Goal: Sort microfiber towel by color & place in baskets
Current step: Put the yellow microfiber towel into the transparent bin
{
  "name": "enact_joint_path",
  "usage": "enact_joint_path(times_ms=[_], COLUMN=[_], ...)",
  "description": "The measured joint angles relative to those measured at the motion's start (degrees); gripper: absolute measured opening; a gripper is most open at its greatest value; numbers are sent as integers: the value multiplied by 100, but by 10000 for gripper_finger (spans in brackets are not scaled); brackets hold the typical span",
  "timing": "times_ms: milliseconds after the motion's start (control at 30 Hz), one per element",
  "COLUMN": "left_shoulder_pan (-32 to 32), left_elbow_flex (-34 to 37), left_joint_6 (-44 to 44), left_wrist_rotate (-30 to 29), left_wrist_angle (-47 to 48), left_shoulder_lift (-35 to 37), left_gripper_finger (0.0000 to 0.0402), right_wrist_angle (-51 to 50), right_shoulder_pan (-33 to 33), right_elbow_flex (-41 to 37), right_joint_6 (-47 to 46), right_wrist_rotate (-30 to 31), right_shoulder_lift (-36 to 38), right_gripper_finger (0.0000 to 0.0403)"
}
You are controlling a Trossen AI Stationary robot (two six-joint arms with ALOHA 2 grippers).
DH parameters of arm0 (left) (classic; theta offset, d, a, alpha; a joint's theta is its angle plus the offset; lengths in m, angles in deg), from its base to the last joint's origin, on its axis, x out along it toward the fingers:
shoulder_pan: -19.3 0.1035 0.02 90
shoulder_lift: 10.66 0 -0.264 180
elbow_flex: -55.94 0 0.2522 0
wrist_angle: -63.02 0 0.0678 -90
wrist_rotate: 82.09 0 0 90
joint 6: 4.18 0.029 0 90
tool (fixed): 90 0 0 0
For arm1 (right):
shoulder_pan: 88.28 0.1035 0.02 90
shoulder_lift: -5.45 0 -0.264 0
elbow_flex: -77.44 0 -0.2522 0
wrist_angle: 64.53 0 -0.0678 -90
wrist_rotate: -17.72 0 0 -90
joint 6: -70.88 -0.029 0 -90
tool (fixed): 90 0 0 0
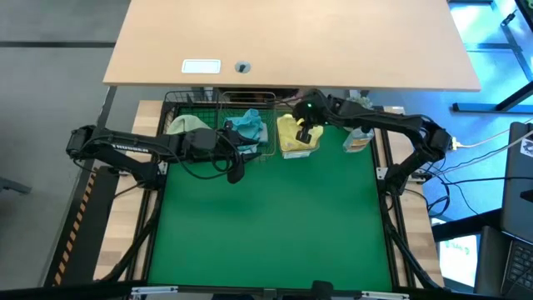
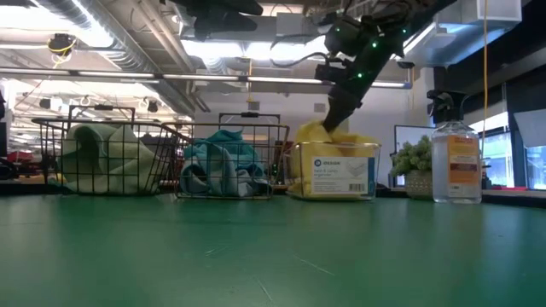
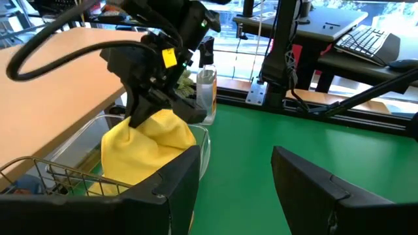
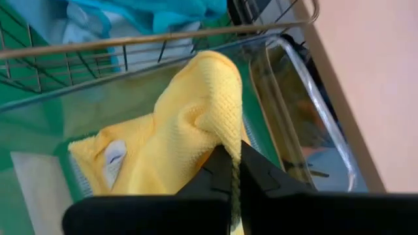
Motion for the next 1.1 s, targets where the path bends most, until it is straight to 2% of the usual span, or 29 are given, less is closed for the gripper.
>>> enact_joint_path(times_ms=[300,767,867,1100], left_shoulder_pan=[0,0,0,0], left_elbow_flex=[0,0,0,0], left_joint_6=[0,4,4,7], left_wrist_rotate=[0,0,0,-26], left_wrist_angle=[0,0,0,0], left_shoulder_lift=[0,0,0,13], left_gripper_finger=[183,183,183,183], right_wrist_angle=[1095,1088,1086,877], right_shoulder_pan=[-2,-2,-2,2], right_elbow_flex=[-345,-347,-347,-234], right_joint_6=[2,4,4,24], right_wrist_rotate=[-239,-290,-335,-148], right_shoulder_lift=[0,2,2,4], right_gripper_finger=[9,15,43,143])
